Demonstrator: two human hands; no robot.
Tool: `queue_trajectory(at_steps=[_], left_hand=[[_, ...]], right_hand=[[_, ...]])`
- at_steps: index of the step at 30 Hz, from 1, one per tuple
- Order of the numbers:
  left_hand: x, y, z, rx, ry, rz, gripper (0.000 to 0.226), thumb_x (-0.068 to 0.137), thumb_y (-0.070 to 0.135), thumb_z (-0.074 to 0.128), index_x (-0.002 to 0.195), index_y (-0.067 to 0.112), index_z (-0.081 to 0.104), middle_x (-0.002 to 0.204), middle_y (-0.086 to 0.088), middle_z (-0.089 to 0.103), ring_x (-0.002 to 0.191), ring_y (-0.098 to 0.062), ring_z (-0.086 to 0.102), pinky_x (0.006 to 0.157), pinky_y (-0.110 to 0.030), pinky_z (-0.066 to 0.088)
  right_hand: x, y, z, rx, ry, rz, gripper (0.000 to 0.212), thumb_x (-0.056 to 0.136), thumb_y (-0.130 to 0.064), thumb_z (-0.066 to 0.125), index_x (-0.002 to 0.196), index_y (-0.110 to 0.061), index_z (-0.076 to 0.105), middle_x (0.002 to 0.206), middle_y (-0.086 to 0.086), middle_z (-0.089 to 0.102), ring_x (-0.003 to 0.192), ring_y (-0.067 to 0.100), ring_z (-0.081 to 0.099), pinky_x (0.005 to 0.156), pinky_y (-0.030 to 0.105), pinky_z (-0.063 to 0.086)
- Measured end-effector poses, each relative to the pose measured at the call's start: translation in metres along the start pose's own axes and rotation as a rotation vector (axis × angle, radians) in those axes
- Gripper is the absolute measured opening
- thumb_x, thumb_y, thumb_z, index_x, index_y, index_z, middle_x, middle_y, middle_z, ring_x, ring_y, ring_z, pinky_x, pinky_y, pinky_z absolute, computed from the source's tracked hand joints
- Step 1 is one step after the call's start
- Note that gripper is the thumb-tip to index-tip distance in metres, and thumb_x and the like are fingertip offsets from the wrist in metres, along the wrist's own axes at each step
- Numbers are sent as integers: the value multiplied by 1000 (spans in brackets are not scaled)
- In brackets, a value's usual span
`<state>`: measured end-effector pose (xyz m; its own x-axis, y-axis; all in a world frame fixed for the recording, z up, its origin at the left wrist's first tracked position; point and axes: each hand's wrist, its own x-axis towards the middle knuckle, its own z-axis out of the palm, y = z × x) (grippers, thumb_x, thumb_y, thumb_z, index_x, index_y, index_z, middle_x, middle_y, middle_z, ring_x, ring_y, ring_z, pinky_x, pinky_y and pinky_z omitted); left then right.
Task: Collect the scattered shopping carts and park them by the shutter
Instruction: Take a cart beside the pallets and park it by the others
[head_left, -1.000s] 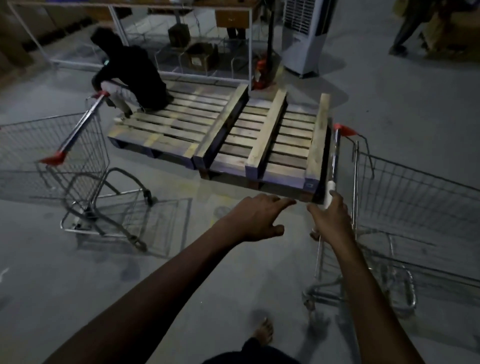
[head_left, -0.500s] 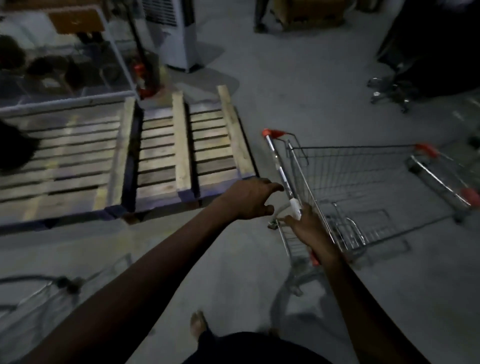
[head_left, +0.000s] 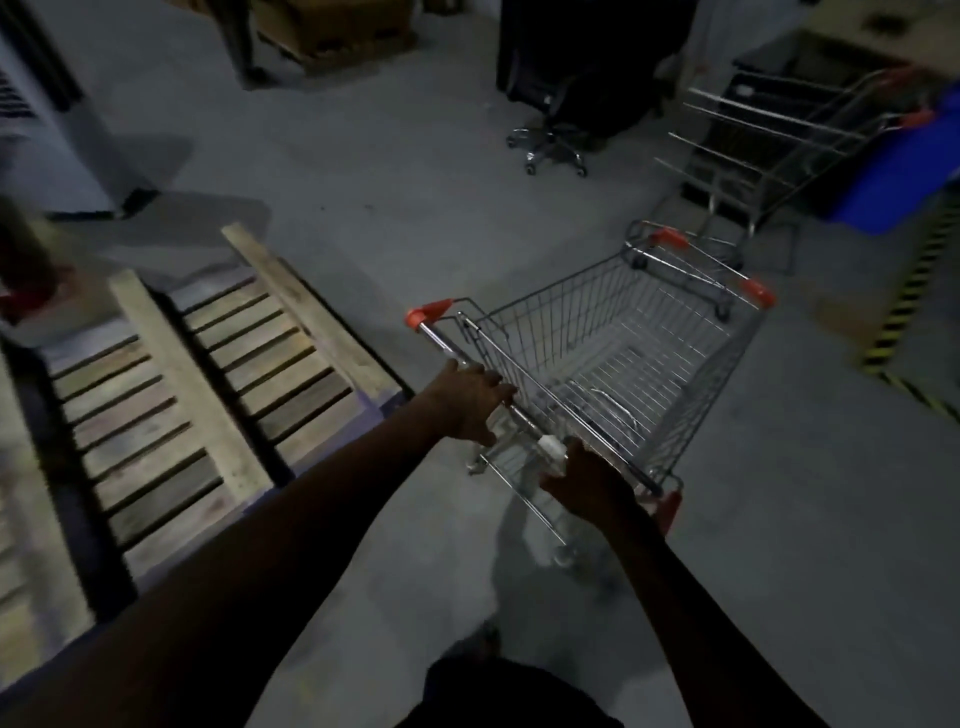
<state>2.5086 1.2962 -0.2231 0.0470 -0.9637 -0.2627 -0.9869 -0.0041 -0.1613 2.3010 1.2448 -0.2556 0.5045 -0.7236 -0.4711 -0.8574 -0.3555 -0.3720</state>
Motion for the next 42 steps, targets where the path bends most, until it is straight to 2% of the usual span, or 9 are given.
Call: queue_trajectory(at_steps=[4, 8, 9, 13, 19, 24, 27, 32, 42], left_hand=[[26, -23, 16, 29, -58, 108, 84, 74, 58, 67, 144, 23, 35, 145, -5, 43, 132, -28, 40, 108, -50, 29], [52, -44, 5, 5, -236, 178, 75, 77, 55, 68, 140, 26, 41, 140, -1, 50, 128, -26, 46, 107, -51, 30], [59, -49, 3, 3, -283, 199, 71, 78, 53, 68, 138, 26, 44, 136, -1, 53, 126, -24, 49, 106, -49, 31], [79, -53, 3, 16, -306, 316, 49, 80, 46, 67, 120, 20, 59, 118, -3, 64, 112, -23, 57, 82, -29, 39], [97, -63, 30, 48, -45, 403, 35, 72, 51, 62, 82, 18, 68, 83, -3, 70, 83, -23, 69, 62, -25, 47], [111, -68, 40, -47, 87, 560, 36, 82, 46, 49, 82, 14, 66, 85, -2, 69, 85, -22, 68, 69, -27, 51], [119, -69, 38, 15, 62, 584, 39, 84, 46, 53, 103, 14, 65, 107, -6, 67, 104, -27, 63, 79, -34, 51], [145, -66, 30, 0, 13, 629, 41, 84, 47, 55, 108, 15, 64, 111, -8, 67, 107, -27, 62, 83, -37, 50], [189, 11, -4, -6, -37, 716, 39, 77, 47, 62, 102, 18, 67, 108, -8, 69, 102, -27, 65, 81, -37, 51]], right_hand=[[26, -8, -2, -7, 12, 40, 47, 88, -49, 57, 121, -17, 55, 121, 9, 63, 115, 29, 57, 87, 31, 43], [37, -16, -4, 208, -66, 183, 26, 81, -40, 64, 85, -14, 65, 73, 4, 71, 79, 26, 72, 58, 27, 51], [35, -16, -2, 214, -41, 203, 26, 80, -41, 62, 84, -15, 65, 75, 6, 72, 77, 27, 72, 61, 30, 54], [27, -15, 2, -52, 134, 232, 39, 84, -48, 53, 102, -17, 64, 111, 9, 66, 108, 28, 62, 87, 35, 48], [22, -16, 9, -162, 199, 239, 41, 85, -53, 51, 106, -19, 62, 111, 6, 66, 105, 28, 62, 82, 37, 50], [25, -29, 3, -162, 176, 346, 40, 84, -51, 49, 103, -19, 65, 109, 6, 68, 103, 27, 65, 81, 34, 50], [29, -35, 1, -143, 177, 419, 35, 76, -48, 58, 94, -20, 68, 99, 7, 70, 93, 28, 67, 77, 34, 53], [32, -39, 4, -110, 199, 488, 22, 79, -40, 61, 89, -22, 67, 92, 4, 71, 88, 25, 67, 75, 35, 55], [15, 24, -4, -124, 302, 593, 41, 82, -56, 52, 93, -19, 67, 97, 8, 70, 91, 28, 67, 76, 35, 53]])
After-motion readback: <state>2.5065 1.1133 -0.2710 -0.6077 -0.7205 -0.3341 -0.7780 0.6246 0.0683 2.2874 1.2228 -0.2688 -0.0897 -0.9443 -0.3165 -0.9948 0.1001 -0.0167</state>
